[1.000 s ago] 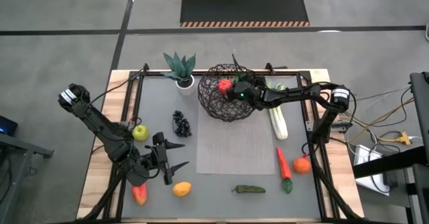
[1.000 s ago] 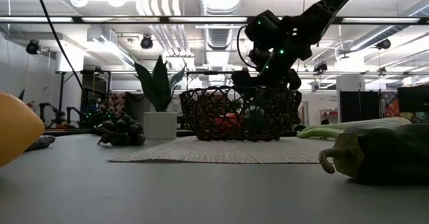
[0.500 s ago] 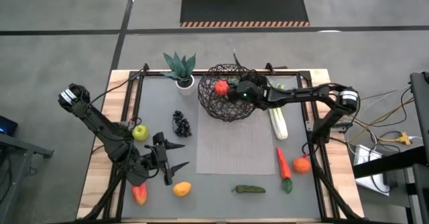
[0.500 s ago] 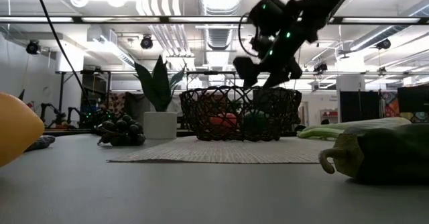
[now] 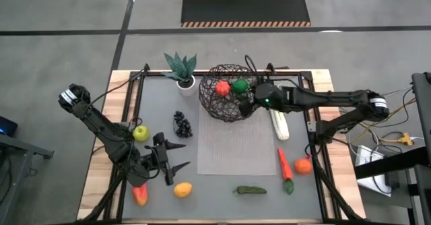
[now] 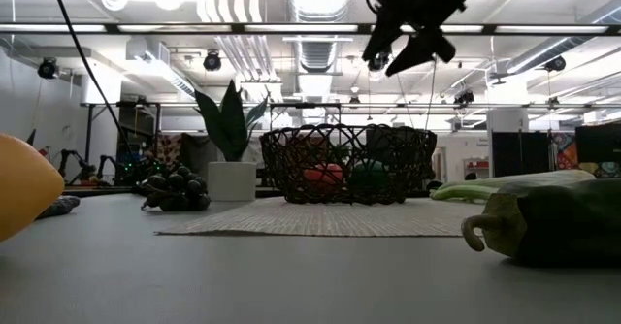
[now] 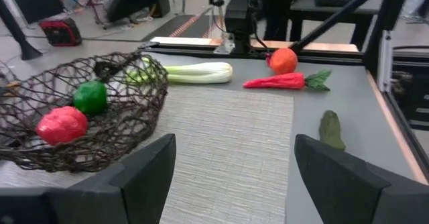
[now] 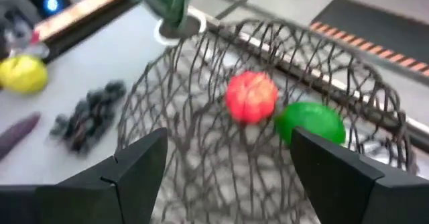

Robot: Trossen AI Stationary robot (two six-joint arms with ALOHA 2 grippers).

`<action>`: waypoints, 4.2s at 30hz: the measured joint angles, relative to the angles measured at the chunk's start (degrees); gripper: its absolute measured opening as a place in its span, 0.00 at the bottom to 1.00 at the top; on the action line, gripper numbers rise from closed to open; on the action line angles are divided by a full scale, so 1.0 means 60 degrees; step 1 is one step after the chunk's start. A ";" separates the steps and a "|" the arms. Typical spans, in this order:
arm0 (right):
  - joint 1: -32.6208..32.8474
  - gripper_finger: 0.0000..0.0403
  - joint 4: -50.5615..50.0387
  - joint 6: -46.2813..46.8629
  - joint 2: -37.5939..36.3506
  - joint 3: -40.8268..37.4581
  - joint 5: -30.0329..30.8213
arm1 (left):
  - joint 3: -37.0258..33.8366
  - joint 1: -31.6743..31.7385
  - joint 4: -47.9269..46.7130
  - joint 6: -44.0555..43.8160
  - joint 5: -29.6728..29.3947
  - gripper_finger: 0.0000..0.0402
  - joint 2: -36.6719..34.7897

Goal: Build produce basket
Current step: Put the green celery into the black wire basket

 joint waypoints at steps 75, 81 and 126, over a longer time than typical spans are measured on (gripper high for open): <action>0.0010 0.37 -0.3117 0.5746 0.0065 -0.4854 0.0096 | 0.0018 0.0047 0.0596 0.1752 -0.0456 0.71 -0.0026; 0.0010 0.26 -0.3253 0.5633 -0.0076 -0.4801 0.0215 | 0.0018 0.0047 0.0765 0.1756 -0.0456 0.71 -0.0026; 0.0035 0.14 0.7817 -0.1607 -0.3349 -0.4339 -0.2952 | 0.0029 0.0891 0.6879 0.4492 -0.0373 0.71 0.2217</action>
